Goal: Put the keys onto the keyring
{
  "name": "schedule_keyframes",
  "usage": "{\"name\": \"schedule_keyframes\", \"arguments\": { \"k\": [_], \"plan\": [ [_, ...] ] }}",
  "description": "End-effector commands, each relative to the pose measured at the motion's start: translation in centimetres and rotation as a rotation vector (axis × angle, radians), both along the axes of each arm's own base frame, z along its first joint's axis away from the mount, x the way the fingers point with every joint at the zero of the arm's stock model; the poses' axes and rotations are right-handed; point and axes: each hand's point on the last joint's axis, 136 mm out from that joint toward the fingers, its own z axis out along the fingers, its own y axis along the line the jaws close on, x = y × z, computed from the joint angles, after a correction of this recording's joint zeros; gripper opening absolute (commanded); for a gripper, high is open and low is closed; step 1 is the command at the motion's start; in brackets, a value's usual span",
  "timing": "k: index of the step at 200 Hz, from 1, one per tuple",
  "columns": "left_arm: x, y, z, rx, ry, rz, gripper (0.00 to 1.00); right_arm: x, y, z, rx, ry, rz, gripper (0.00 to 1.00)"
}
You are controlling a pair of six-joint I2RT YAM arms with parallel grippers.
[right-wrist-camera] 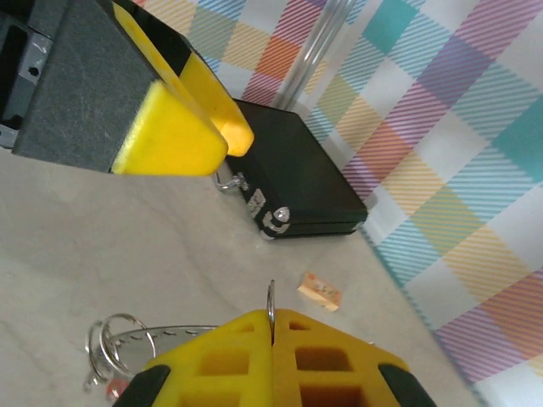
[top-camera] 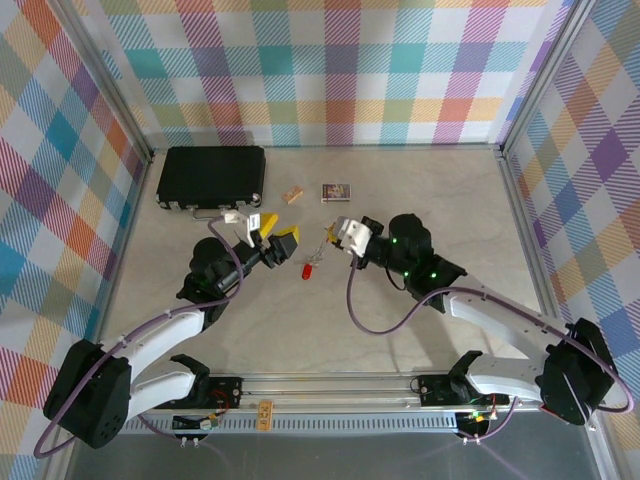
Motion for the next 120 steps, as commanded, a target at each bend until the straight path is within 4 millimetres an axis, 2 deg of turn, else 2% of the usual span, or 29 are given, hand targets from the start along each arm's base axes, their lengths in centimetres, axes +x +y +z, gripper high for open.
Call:
{"name": "schedule_keyframes", "arguments": {
  "k": [1, 19, 41, 94, 120],
  "plan": [
    [-0.4, -1.1, 3.0, -0.059, -0.030, -0.085, 0.69, -1.6, 0.0, 2.0, 0.117, 0.145, 0.071, 0.00],
    [-0.2, -2.0, 3.5, -0.064, -0.020, -0.129, 0.60, -1.6, -0.4, 2.6, 0.162, 0.176, 0.070, 0.00],
    [-0.1, -3.0, 3.5, -0.048, -0.018, -0.156, 0.54, -1.8, -0.8, 3.0, 0.194, 0.224, 0.090, 0.00],
    [-1.7, -5.6, 3.6, 0.046, -0.065, -0.191, 0.51, -1.7, -1.6, 3.9, 0.277, 0.326, 0.110, 0.00],
    [-1.2, -6.3, 3.9, 0.012, -0.038, -0.212, 0.44, -1.8, -1.6, 4.0, 0.286, 0.332, 0.125, 0.00]
  ]
}}
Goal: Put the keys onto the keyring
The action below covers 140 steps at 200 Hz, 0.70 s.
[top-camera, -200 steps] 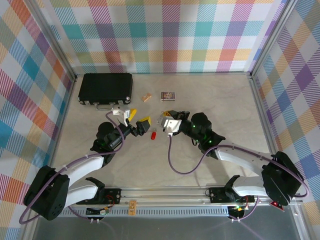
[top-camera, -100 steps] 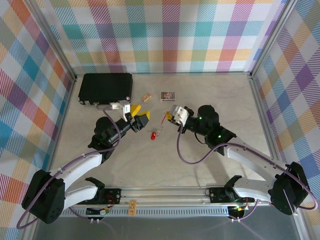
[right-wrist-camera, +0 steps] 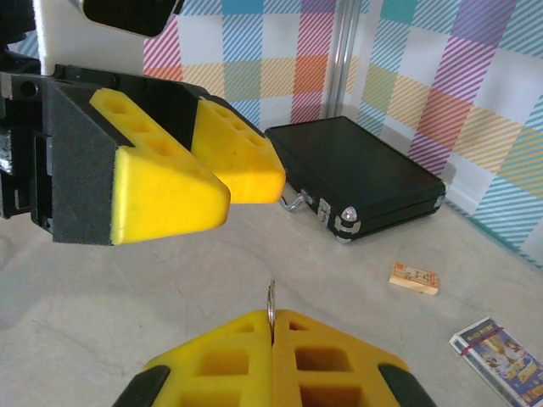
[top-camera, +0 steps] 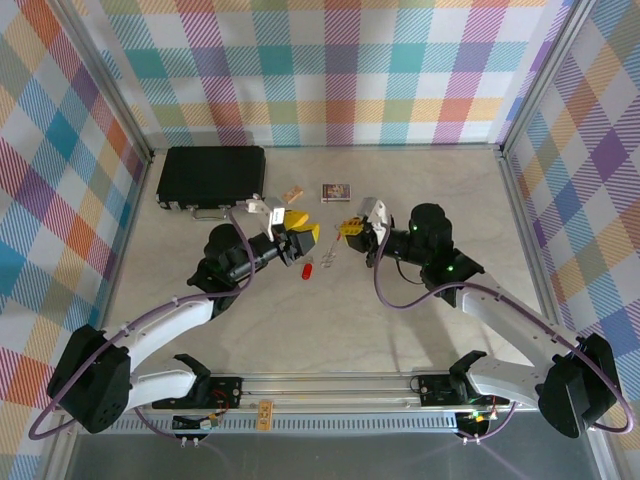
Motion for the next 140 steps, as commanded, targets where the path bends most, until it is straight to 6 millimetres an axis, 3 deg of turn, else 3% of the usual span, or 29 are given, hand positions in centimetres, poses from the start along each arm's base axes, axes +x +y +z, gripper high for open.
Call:
{"name": "schedule_keyframes", "arguments": {
  "k": [1, 53, 140],
  "plan": [
    [0.5, -0.6, 1.5, -0.016, -0.022, -0.012, 0.43, -1.0, 0.3, 2.7, 0.075, -0.008, 0.055, 0.00],
    [0.7, -3.0, 1.3, -0.028, 0.034, -0.129, 0.31, -1.3, 0.3, 2.5, 0.080, -0.003, 0.076, 0.00],
    [-0.3, -3.6, -0.1, 0.036, -0.005, -0.058, 0.35, 0.3, 0.0, 2.6, 0.123, 0.058, 0.009, 0.00]
  ]
}}
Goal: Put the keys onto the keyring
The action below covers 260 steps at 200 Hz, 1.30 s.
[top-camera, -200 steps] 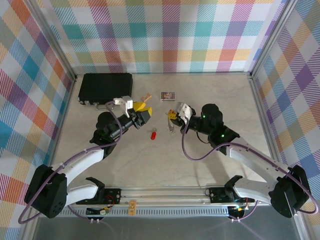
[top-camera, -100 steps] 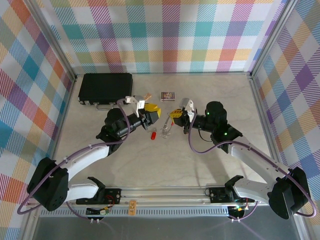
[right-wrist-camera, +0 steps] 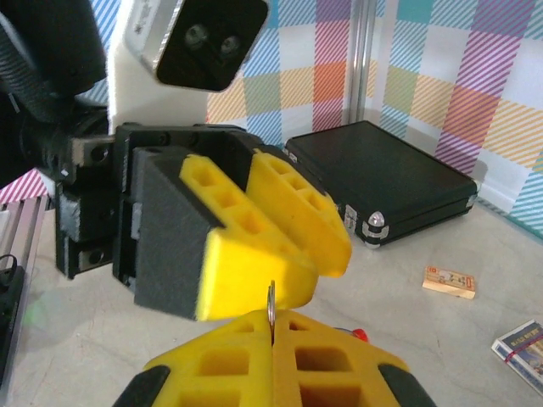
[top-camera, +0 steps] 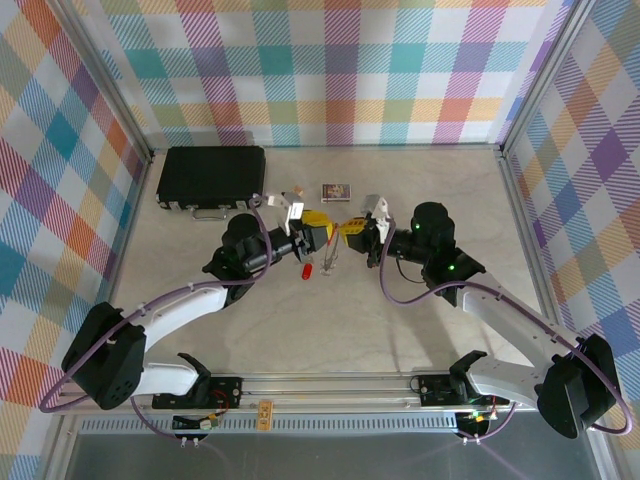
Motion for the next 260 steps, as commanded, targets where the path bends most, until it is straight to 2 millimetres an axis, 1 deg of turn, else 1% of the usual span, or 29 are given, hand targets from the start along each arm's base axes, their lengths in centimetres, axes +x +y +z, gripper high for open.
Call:
{"name": "schedule_keyframes", "arguments": {
  "k": [1, 16, 39, 114, 162, 188, 209, 238, 260],
  "plan": [
    [-0.6, 0.1, 0.6, 0.010, -0.050, 0.026, 0.35, 0.6, 0.0, 2.0, 0.061, -0.013, -0.016, 0.00],
    [-0.6, -0.1, 0.5, 0.011, -0.052, 0.024, 0.36, 0.6, 0.0, 2.0, 0.064, -0.015, -0.013, 0.00],
    [-0.7, -0.2, 0.9, 0.001, -0.061, 0.017, 0.36, 0.6, 0.1, 1.9, 0.059, -0.009, -0.013, 0.00],
    [-0.6, 0.1, 0.7, 0.015, -0.057, 0.038, 0.37, 0.8, -0.3, 1.5, 0.054, -0.007, -0.027, 0.00],
    [-1.2, 0.2, 1.5, -0.002, -0.073, 0.023, 0.38, 0.9, -0.4, 1.3, 0.054, 0.000, -0.036, 0.00],
    [-2.1, -0.3, 2.1, -0.019, -0.091, -0.029, 0.38, 0.9, -0.4, 1.4, 0.064, 0.005, -0.031, 0.00],
    [-2.4, -0.8, 1.9, -0.022, -0.085, -0.068, 0.38, 0.7, -0.3, 1.7, 0.080, 0.019, -0.013, 0.00],
    [-2.3, -1.4, 1.5, -0.031, -0.066, -0.091, 0.37, 0.4, -0.4, 2.2, 0.108, 0.038, 0.019, 0.00],
    [-1.9, -1.4, 1.3, -0.032, -0.062, -0.081, 0.37, 0.2, -0.5, 2.6, 0.124, 0.043, 0.039, 0.00]
  ]
}}
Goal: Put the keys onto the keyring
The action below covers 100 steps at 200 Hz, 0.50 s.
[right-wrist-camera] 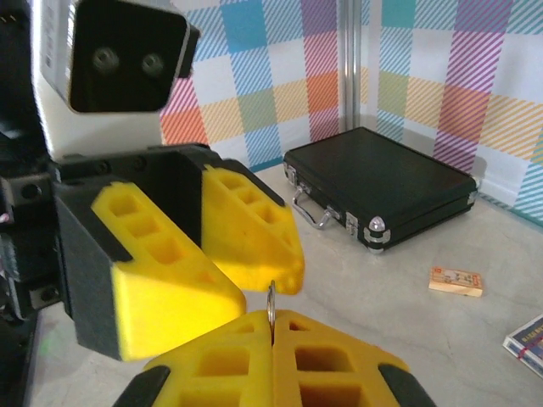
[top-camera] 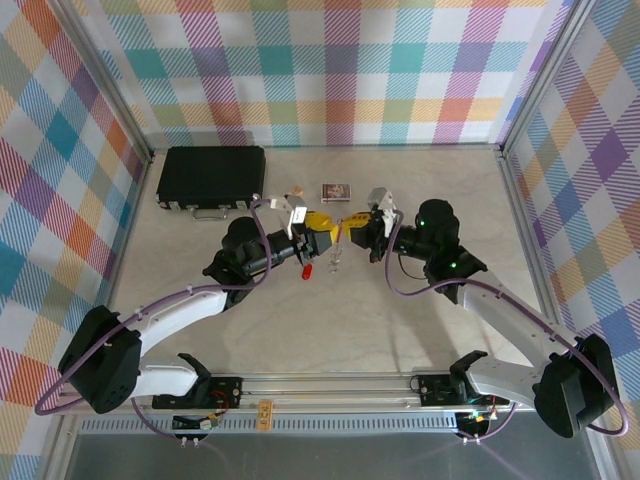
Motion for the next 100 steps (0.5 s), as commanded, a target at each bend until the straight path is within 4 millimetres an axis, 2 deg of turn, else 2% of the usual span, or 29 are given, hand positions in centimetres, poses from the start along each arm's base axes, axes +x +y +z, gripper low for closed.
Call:
{"name": "schedule_keyframes", "arguments": {
  "k": [1, 71, 100],
  "plan": [
    [-0.5, -0.6, 0.3, -0.023, -0.016, -0.036, 0.37, -0.6, 0.2, 1.7, 0.058, -0.021, 0.054, 0.00],
    [-0.7, 0.0, 2.7, -0.140, -0.023, -0.078, 0.33, -0.5, -0.1, 1.7, 0.081, 0.006, 0.068, 0.00],
    [-0.9, 0.4, 3.1, -0.173, -0.017, -0.095, 0.33, -0.5, -0.4, 2.0, 0.100, 0.016, 0.075, 0.00]
  ]
}}
